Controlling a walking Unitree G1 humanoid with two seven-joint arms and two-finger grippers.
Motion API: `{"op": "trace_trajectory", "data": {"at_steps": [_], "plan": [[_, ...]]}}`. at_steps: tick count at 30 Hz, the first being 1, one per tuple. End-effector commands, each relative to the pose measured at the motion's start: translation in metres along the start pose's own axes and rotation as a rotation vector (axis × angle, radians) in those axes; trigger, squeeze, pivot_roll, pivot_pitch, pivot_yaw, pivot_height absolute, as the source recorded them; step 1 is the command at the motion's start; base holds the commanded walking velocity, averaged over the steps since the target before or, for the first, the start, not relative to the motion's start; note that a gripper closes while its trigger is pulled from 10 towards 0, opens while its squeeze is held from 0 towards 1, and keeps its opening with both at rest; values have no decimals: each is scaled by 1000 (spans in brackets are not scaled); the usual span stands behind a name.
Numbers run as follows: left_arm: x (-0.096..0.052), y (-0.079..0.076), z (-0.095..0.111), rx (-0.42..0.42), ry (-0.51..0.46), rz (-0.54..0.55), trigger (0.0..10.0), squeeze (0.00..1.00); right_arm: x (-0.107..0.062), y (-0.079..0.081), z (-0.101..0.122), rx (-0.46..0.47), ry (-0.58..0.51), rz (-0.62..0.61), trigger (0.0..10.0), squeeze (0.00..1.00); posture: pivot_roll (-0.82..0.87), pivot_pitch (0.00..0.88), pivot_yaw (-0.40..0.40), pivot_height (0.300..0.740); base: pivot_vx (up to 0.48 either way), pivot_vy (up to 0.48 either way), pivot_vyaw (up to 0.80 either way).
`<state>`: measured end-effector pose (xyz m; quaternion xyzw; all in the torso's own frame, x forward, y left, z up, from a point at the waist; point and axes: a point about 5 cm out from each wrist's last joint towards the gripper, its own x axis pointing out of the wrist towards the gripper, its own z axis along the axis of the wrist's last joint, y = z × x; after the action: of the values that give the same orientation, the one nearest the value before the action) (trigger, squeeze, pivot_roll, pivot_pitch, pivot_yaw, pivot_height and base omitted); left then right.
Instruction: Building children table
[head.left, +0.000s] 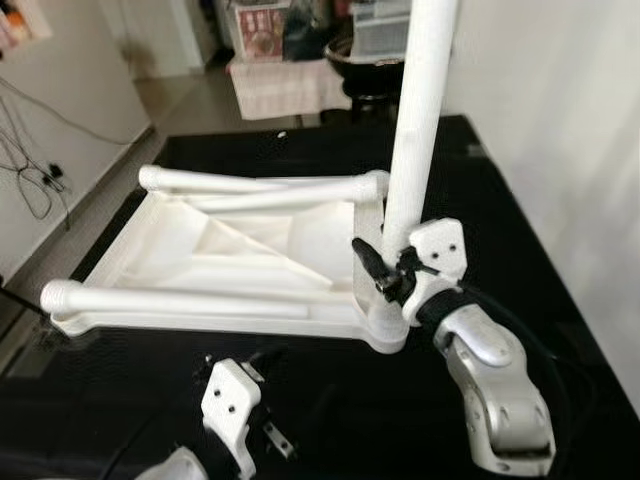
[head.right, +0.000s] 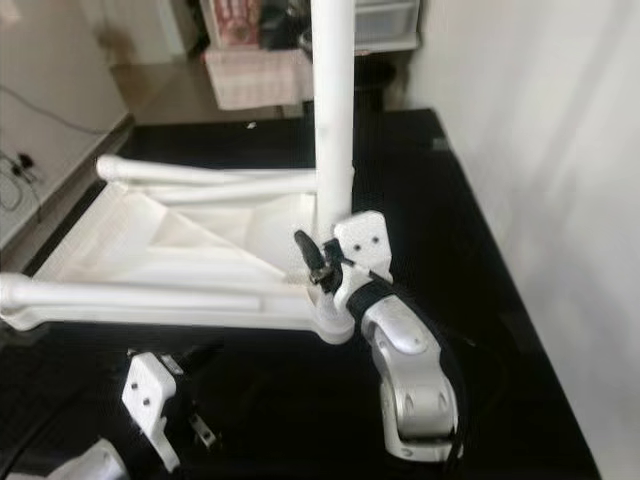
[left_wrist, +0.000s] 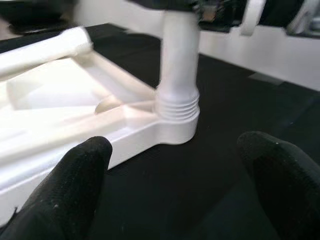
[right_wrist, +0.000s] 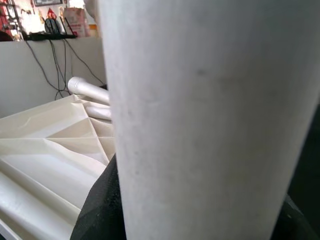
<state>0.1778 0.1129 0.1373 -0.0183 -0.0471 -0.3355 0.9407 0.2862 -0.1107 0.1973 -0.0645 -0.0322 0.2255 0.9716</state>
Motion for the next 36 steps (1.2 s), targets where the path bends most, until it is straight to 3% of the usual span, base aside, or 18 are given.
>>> {"op": "trace_trajectory", "data": {"at_steps": [1,2,3,4,7,8,9,11,12,14,15,16,17,18,22,28,29,36], "plan": [[-2,0,-3,2,32,-9,10000,0,4,6,-34,37,185,13,9373,0,35,160,69,740,0,0,0],[-2,0,-3,4,31,-5,10000,0,6,8,-32,37,185,13,10000,0,35,160,69,740,0,0,0],[-2,0,-3,5,31,-2,10000,0,8,9,-30,38,185,13,10000,0,35,160,69,740,0,0,0],[-3,1,-3,6,31,2,10000,0,12,14,-24,86,154,73,10000,988,36,157,68,740,0,0,0],[-3,1,-3,5,32,3,10000,0,12,18,-20,105,145,77,10000,988,36,157,68,740,0,0,0],[-3,0,-3,2,32,-1,10000,0,19,17,-11,99,86,142,10000,1000,26,150,70,740,0,0,0],[-3,0,-3,2,32,-1,10000,0,19,17,-11,99,86,142,10000,1000,26,150,70,740,0,0,0],[-2,0,-3,-5,32,-7,10000,0,29,19,7,85,-8,313,10000,1000,27,145,69,740,0,0,0],[-2,0,-3,-5,32,-7,10000,0,29,19,7,85,-8,313,10000,1000,27,145,69,740,0,0,0],[-2,-1,-3,-8,31,-8,10000,0,32,15,17,-22,-52,479,10000,1000,28,144,66,740,0,0,0],[-1,-1,-3,-11,31,-8,10000,0,34,10,18,-84,-51,543,10000,75,30,140,62,740,0,0,0],[-1,-1,-3,-11,31,-8,10000,0,34,10,18,-84,-51,543,10000,75,30,140,62,740,0,0,0],[-1,-1,-4,-12,30,-7,10000,0,35,5,19,-129,-41,613,10000,0,34,134,56,740,0,0,0],[-1,-1,-4,-12,30,-7,10000,0,35,5,19,-129,-41,613,10000,0,34,134,56,740,0,0,0],[1,-3,-5,-16,27,-4,10000,0,41,-8,26,-181,-10,804,10000,0,37,123,44,740,0,0,0],[3,-4,-7,-17,25,-1,10000,0,49,-15,32,-183,-16,882,10000,0,41,110,34,740,0,0,0],[3,-4,-7,-17,25,0,10000,0,51,-17,33,-190,-14,908,0,0,43,106,33,740,0,0,0],[4,-6,-8,-19,21,1,10000,0,48,-26,33,-163,-9,1019,0,0,38,103,35,740,0,0,0]]}}
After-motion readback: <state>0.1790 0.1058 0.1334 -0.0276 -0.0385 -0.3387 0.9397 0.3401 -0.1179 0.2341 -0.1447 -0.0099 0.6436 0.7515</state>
